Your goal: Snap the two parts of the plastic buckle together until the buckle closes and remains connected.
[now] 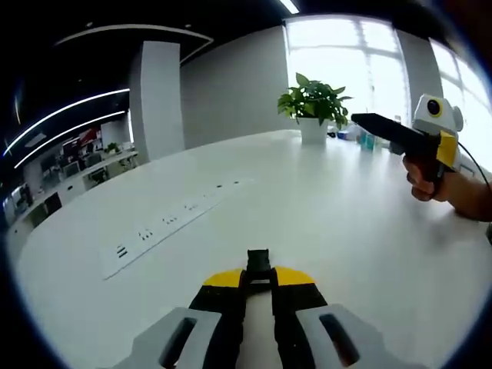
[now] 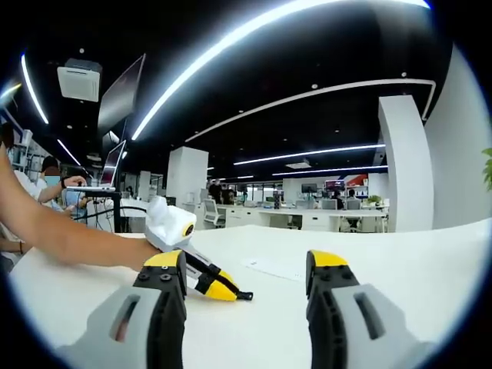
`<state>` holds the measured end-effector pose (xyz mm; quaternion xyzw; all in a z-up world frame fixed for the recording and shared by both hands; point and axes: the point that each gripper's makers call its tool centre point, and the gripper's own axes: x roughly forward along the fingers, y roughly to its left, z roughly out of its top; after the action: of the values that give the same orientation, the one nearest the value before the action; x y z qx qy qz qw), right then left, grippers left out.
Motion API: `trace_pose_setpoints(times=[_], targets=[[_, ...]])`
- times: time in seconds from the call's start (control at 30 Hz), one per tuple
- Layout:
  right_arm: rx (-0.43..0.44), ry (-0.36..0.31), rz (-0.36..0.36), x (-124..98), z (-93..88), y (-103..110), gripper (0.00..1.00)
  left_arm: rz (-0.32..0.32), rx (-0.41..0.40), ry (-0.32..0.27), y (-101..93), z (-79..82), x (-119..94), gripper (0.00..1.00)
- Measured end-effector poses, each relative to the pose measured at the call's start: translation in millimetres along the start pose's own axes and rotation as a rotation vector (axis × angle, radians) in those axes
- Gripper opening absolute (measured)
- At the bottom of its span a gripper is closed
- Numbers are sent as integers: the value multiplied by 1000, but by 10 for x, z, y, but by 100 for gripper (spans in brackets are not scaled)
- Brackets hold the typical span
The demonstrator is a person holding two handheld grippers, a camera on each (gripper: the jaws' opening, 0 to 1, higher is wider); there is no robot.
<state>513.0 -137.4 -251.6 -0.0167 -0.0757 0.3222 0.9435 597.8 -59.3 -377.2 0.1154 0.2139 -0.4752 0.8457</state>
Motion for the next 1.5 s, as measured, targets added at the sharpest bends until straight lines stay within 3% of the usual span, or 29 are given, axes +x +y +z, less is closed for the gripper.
trace_pose_setpoints(times=[0.57,0.77,1.07,1.1,1.2,1.27,1.5], targets=[[0,10,10,9,-22,23,62,24,-2,-5,126,78,196,10],[-4,13,9,7,-23,19,62,39,17,-35,142,94,219,10],[-7,29,9,12,-56,21,62,36,8,-32,133,91,215,10],[-13,41,2,14,-76,9,62,35,8,-31,134,92,216,10],[-66,157,-26,12,-282,-47,62,34,11,-29,132,94,211,10],[-55,213,-27,13,-395,-54,63,36,12,-29,137,95,213,10],[-45,231,-15,10,-424,-24,63,29,14,-28,143,94,217,11]])
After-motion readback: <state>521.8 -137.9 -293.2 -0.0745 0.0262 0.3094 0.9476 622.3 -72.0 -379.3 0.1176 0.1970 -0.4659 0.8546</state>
